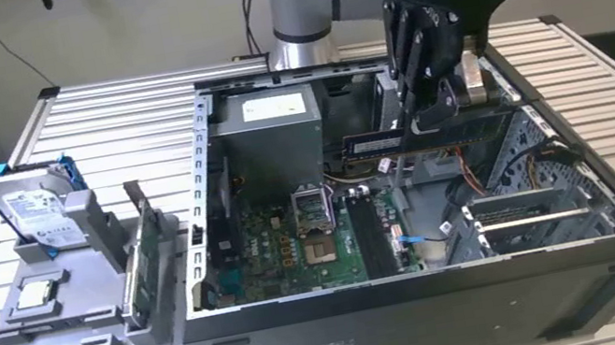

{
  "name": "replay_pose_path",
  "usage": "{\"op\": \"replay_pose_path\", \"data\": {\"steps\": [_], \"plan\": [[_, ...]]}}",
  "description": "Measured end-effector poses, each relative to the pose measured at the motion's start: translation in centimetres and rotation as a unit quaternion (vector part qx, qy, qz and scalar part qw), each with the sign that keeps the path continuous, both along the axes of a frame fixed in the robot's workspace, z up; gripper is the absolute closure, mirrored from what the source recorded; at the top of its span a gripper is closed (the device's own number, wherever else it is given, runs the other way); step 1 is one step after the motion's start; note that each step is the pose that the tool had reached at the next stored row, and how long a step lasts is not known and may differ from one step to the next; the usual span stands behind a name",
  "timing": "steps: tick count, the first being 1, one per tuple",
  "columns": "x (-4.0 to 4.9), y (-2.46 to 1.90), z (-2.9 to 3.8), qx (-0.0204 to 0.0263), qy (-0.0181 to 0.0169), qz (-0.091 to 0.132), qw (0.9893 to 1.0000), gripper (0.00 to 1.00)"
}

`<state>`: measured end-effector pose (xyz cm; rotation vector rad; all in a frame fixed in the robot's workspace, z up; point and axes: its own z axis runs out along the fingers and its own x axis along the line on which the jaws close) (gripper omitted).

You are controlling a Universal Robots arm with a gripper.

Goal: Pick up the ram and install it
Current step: 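Pick up the ram and move it above insertion slot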

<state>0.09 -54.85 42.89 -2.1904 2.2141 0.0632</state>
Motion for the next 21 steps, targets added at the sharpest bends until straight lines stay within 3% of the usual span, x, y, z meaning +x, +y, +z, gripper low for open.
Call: {"op": "replay_pose_path", "data": {"steps": [5,8,17,21], "plan": [[0.01,0.05,0.0,0.0001,0.0,0.0,1.0,0.86],[0.01,0.3,0.0,0.0,0.0,0.0,1.0,0.86],[0.01,1.77,0.0,0.0,0.0,0.0,1.0,0.86],[0.01,2.68,-0.01,0.0,0.0,0.0,1.0,0.86]]}}
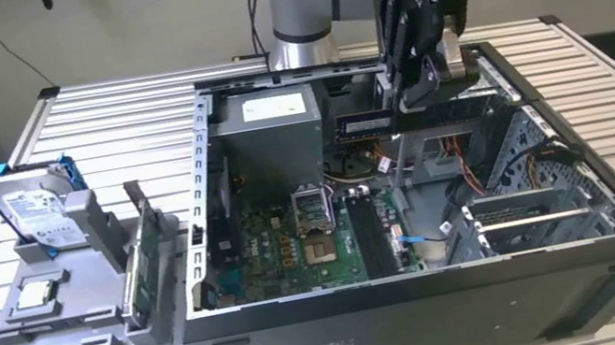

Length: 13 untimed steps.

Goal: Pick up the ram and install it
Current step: 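Pick up the ram and move it above insertion slot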

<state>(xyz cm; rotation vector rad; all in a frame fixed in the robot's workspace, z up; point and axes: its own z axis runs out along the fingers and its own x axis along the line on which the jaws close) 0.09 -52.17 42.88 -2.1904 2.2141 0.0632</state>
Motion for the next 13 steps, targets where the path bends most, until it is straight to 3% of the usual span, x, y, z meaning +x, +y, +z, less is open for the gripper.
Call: {"op": "replay_pose_path", "data": {"steps": [13], "plan": [[0.0,2.8,-0.01,0.0,0.0,0.0,1.0,0.86]]}}
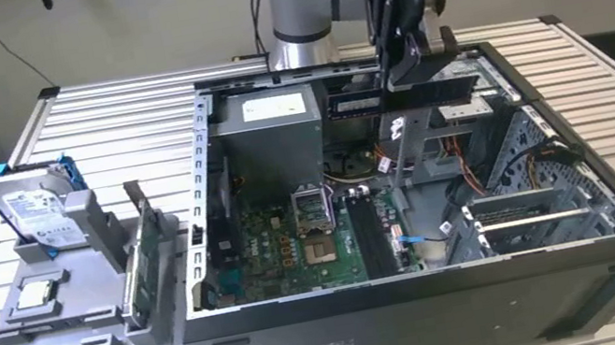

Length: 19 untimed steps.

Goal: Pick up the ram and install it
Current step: 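Pick up the ram and move it above insertion slot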

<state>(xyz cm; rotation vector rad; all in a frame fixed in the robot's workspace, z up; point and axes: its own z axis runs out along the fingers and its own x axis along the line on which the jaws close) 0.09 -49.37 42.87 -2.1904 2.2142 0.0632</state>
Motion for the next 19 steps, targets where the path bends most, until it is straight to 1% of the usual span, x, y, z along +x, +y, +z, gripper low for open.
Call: {"op": "replay_pose_path", "data": {"steps": [8,13,14,17,19], "plan": [[0.0,1.58,-0.01,0.0,0.0,0.0,1.0,0.86],[0.0,2.38,-0.01,0.0004,0.0,0.0,1.0,0.86],[0.0,2.49,-0.01,0.0012,0.0,0.0,1.0,0.86],[0.0,2.75,0.0,0.0061,0.0,0.0,1.0,0.86],[0.0,2.92,-0.02,0.0084,0.0,0.0,1.0,0.86]]}}
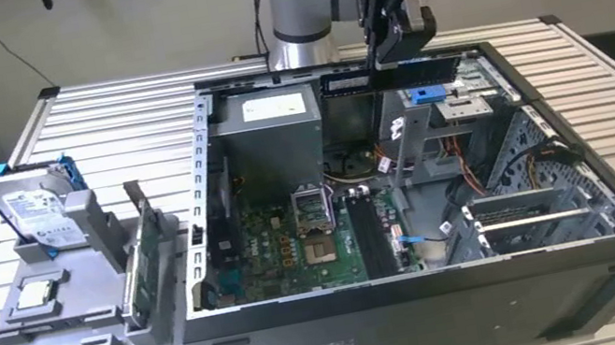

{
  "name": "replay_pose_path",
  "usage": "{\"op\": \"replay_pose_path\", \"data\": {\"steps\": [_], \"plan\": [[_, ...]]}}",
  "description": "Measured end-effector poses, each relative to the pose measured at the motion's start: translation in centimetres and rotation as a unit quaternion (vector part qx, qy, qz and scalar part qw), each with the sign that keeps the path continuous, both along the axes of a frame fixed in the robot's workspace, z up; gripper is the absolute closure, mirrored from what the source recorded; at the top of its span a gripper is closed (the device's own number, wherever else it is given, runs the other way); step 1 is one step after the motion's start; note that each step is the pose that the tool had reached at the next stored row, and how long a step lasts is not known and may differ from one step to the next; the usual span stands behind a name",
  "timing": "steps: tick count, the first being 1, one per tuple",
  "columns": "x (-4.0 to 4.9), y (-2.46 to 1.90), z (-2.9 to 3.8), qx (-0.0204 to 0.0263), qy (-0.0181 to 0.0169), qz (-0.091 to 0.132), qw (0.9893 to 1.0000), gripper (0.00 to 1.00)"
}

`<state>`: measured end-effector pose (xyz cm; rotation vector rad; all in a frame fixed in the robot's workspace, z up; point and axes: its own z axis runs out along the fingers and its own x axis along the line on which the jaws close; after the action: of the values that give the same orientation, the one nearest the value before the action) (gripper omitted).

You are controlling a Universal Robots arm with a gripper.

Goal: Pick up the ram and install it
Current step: 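Pick up the ram and move it above insertion slot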

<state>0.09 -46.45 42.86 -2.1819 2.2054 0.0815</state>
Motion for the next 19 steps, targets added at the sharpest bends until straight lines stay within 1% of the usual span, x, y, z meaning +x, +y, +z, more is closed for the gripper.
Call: {"op": "replay_pose_path", "data": {"steps": [2,4,17,19], "plan": [[0.0,0.16,0.0,0.0026,0.0,0.0,1.0,0.86],[-0.01,0.39,-0.01,0.004,0.0,0.0,1.0,0.86],[0.0,2.12,-0.05,0.0046,0.0,0.0,1.0,0.86],[0.0,2.33,-0.06,0.0046,0.0,0.0,1.0,0.86]]}}
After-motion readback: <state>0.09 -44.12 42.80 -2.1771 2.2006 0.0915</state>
